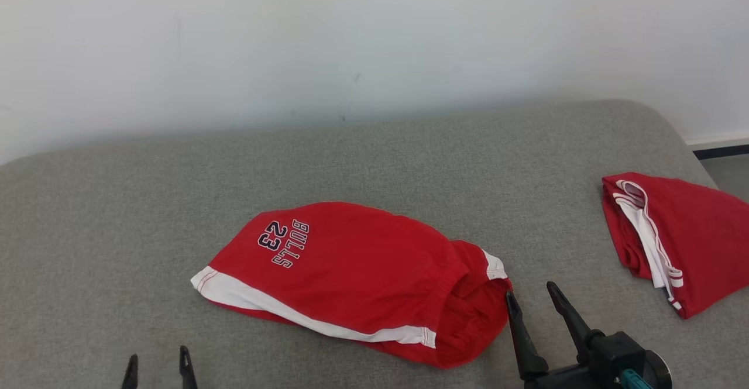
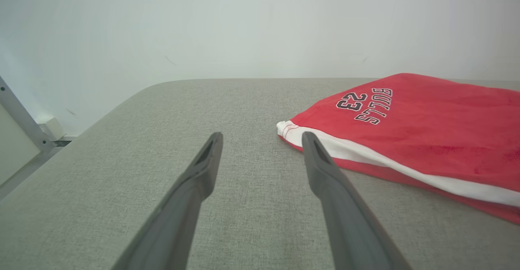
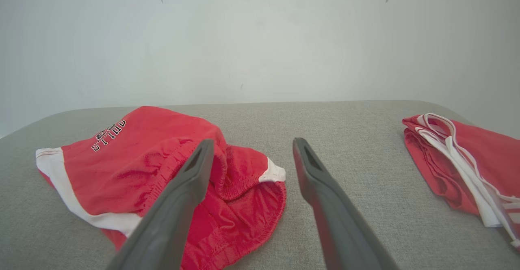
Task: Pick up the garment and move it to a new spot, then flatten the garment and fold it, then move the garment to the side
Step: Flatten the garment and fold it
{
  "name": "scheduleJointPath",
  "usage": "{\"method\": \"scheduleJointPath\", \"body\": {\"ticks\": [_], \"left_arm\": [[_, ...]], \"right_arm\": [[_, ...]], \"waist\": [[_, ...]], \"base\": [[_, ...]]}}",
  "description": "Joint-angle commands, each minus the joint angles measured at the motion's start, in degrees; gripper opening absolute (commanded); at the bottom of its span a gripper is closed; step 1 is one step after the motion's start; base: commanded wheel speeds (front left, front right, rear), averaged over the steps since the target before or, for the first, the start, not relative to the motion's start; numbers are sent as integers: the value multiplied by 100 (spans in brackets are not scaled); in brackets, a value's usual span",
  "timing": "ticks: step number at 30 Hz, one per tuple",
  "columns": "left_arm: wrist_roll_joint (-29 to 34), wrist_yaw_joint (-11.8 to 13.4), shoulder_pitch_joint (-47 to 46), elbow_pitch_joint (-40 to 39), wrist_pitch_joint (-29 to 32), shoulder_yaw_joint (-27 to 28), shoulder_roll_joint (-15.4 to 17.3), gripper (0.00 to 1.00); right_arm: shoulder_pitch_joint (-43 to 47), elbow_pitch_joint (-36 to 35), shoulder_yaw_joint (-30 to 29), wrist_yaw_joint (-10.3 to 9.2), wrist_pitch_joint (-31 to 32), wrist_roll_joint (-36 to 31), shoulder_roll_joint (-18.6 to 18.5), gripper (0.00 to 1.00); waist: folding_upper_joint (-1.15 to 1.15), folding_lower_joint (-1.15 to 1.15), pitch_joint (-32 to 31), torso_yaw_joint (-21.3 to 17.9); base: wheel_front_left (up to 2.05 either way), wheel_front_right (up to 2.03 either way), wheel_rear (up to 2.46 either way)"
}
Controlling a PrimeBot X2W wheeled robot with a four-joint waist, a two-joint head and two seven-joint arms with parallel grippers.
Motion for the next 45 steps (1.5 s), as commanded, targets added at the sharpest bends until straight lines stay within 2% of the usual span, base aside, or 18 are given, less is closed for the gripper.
{"method": "scheduleJointPath", "body": {"ticks": [1, 20, 26, 36, 45], "left_arm": [[-51, 25, 119, -65, -18, -98, -5, 100], [-90, -213, 352, 74, -18, -61, -6, 100], [-161, -252, 216, 89, -17, -178, -7, 100], [-266, -179, 94, 158, -18, -460, -7, 100], [-308, -123, -102, 174, -18, -587, -6, 100]], "right_arm": [[94, -16, -8, -16, 2, -60, 53, 100], [420, 121, 101, -16, 1, -67, 179, 100], [261, 280, 619, -16, 2, 323, 105, 100], [-135, 775, 1394, -16, 2, 1015, -75, 100], [-401, 948, 1479, -16, 2, 1443, -153, 100]], "waist": [[0, 1, -131, 65], [0, 1, -297, 111], [0, 1, -96, 314], [0, 1, 287, 656], [0, 1, 536, 759]], "base": [[0, 0, 0], [0, 0, 0], [0, 0, 0], [0, 0, 0], [0, 0, 0]]}}
